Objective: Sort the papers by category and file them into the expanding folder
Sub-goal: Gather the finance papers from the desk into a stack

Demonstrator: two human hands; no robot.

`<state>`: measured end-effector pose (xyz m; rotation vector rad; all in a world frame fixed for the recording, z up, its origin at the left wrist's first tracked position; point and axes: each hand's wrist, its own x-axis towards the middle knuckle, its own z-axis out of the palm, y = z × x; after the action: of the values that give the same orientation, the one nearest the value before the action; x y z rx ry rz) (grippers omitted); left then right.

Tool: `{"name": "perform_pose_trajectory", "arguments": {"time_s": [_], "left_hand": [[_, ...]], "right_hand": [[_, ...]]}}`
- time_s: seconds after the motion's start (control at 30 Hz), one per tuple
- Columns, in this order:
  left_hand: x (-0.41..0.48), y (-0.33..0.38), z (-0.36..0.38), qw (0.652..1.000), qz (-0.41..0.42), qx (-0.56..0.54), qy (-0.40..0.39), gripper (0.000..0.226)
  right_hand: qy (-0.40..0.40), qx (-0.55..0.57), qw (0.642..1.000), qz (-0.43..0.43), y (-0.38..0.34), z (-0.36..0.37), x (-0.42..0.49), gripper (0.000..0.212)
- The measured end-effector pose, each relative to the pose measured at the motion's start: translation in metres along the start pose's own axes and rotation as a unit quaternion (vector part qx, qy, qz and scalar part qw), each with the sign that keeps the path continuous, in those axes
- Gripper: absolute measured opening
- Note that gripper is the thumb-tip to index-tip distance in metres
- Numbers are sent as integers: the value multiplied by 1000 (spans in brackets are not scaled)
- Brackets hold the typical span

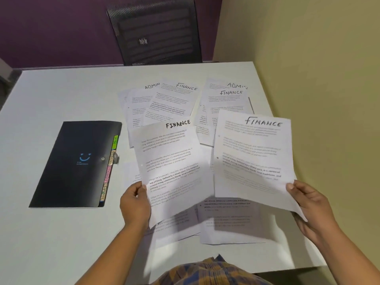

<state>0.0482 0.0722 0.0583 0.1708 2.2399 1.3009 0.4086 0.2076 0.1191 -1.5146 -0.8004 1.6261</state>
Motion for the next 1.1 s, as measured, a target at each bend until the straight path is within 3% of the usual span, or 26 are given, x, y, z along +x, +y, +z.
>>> {"name": "perform_pose_trajectory", "arguments": {"time_s": [0.07, 0.2, 0.33, 0.43, 0.63, 0.8, 0.93, 1.1], "left_hand": [[-2, 2, -1, 1000, 4, -4, -9, 17], [-7, 7, 1, 999, 6, -18, -31, 16], [-14, 13, 10, 997, -30, -54, -55, 16], [-23, 19, 15, 993, -47, -77, -79, 16], [-38, 26, 16, 980, -50, -100, -163, 12], [-41, 37, 12, 974, -118, -97, -169, 56], [-48, 58, 5, 948, -81, -200, -232, 18], [-41, 65, 2, 944, -34, -194, -265, 25]], "right_hand": [[-8, 15, 1000, -13, -7, -1, 1, 54], [-57, -33, 998, -14, -11, 14, -1, 11], [-92, -100, 991, -12, 4, 39, -5, 38], [-104, -171, 980, -11, 19, 58, -6, 7], [-157, -187, 968, 61, 31, 94, -11, 17], [-181, -119, 974, 72, 29, 105, -7, 22], [-201, -225, 953, 16, 18, 101, -5, 24], [-238, -339, 910, -26, 8, 100, 1, 32]]}}
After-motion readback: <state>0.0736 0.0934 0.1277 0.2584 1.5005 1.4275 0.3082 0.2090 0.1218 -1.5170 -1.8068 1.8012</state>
